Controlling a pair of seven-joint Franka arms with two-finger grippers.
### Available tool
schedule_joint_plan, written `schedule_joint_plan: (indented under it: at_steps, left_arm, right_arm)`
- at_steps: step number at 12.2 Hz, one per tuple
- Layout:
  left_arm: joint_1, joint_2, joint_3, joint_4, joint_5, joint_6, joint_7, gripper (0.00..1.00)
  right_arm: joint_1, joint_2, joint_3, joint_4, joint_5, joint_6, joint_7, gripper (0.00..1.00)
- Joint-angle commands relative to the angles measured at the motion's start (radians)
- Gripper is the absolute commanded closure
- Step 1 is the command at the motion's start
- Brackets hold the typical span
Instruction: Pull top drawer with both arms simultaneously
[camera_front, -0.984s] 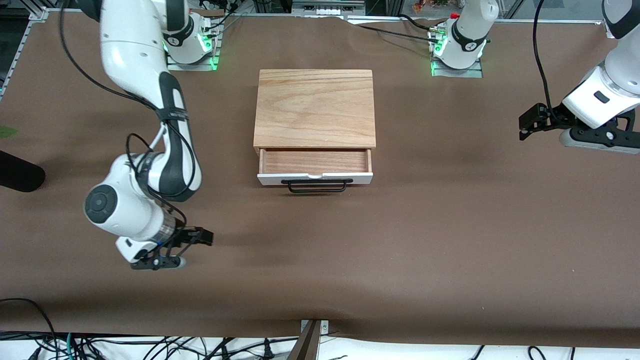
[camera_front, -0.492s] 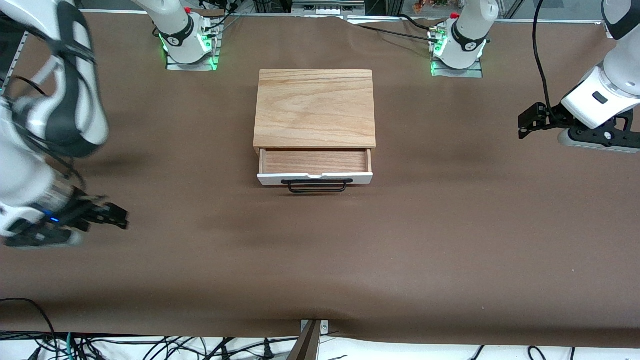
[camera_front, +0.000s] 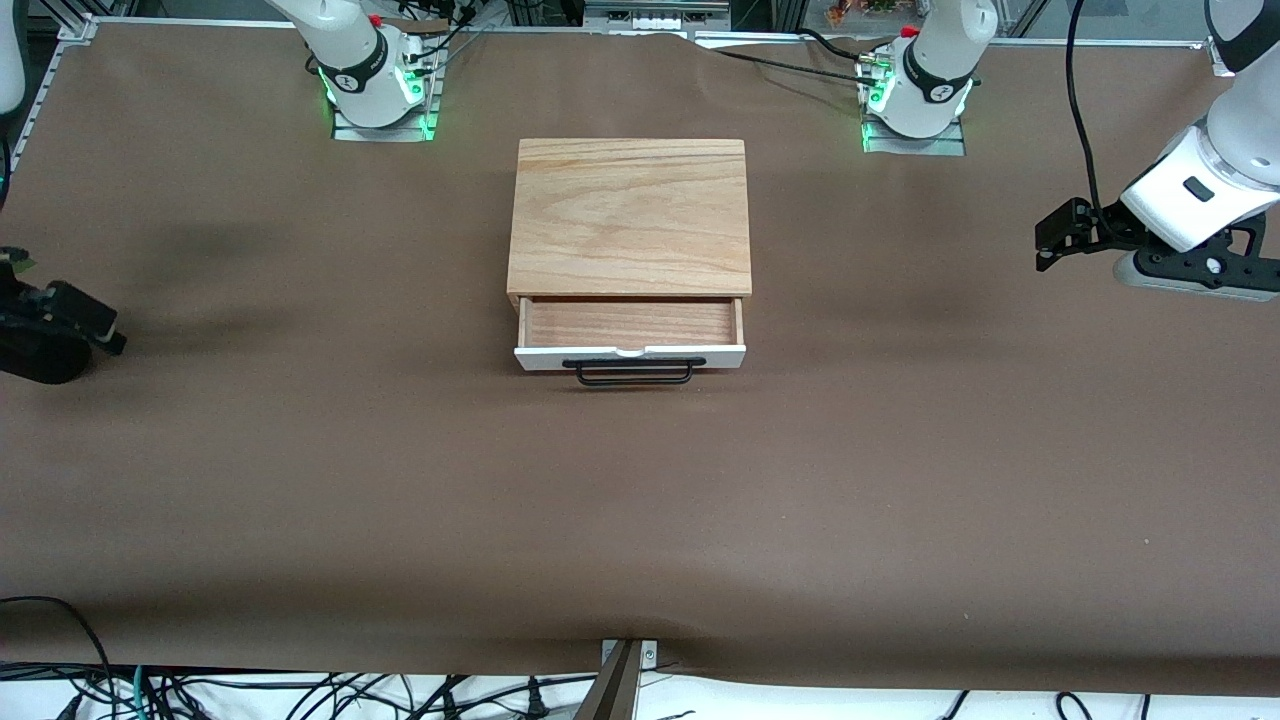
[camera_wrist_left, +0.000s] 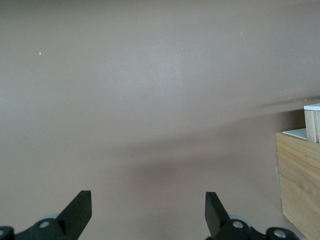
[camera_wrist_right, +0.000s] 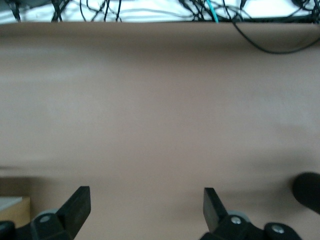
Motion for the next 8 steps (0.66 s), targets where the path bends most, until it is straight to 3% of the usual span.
schedule_joint_plan:
  at_steps: [1,2,8]
  left_arm:
    - [-0.002,-0.003,-0.005,0.016,0.02,-0.022,-0.012,0.0]
    - [-0.002,-0.004,-0.005,0.016,0.018,-0.022,-0.012,0.0]
    - [-0.002,-0.003,-0.005,0.016,0.02,-0.022,-0.009,0.0]
  right_arm:
    - [-0.039,-0.076,0.064,-0.082,-0.039,-0.047,0.058,0.0]
    - [-0.048,-0.084,0.088,-0.1,-0.087,-0.058,0.1,0.0]
    - [-0.048,-0.037,0.089,-0.033,-0.096,-0.107,0.096,0.0]
